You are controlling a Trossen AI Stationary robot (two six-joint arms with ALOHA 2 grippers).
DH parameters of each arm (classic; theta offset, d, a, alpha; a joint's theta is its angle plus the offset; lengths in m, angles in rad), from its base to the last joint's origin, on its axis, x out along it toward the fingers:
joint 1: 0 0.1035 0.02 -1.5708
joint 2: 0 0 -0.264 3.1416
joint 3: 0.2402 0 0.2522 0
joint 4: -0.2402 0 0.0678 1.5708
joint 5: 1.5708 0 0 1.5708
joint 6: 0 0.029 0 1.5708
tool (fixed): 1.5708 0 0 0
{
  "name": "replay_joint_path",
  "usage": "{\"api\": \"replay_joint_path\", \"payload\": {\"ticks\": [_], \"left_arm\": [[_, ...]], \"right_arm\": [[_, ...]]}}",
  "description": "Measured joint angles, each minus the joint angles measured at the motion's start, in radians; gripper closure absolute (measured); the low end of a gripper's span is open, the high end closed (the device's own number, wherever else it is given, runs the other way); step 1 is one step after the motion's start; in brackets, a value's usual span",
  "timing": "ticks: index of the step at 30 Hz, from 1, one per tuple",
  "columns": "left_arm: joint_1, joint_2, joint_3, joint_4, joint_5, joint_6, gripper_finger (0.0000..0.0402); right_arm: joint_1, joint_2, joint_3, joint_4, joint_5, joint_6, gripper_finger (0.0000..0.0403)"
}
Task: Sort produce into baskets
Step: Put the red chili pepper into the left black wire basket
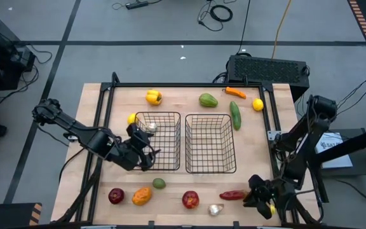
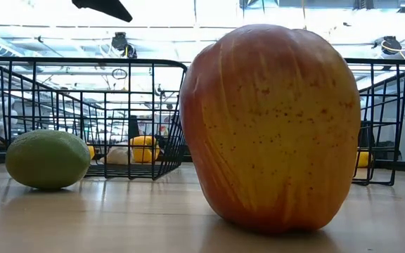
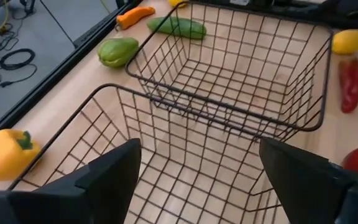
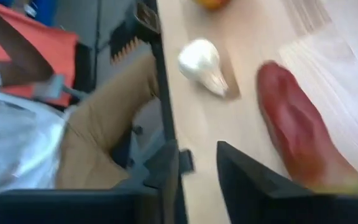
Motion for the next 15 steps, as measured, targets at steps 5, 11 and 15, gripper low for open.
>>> {"api": "replay_joint_path", "payload": {"ticks": [5,11,15], "left_arm": [[0.000,0.000,0.000,0.032,0.000,0.007,0.0071],[0.000,0.000,0.000,0.045,0.000,0.007,0.0071],[0.000,0.000,0.000,0.045,0.000,0.007,0.0071]], "right_arm": [[-0.005,0.017,0.000,-0.097,-0.063,0.004,0.0221],[-0.005,0.027,0.000,-0.153,-0.042,-0.116,0.0133],[-0.007,0.049,0.000,-0.152,-0.009,-0.224,0.0100]]}}
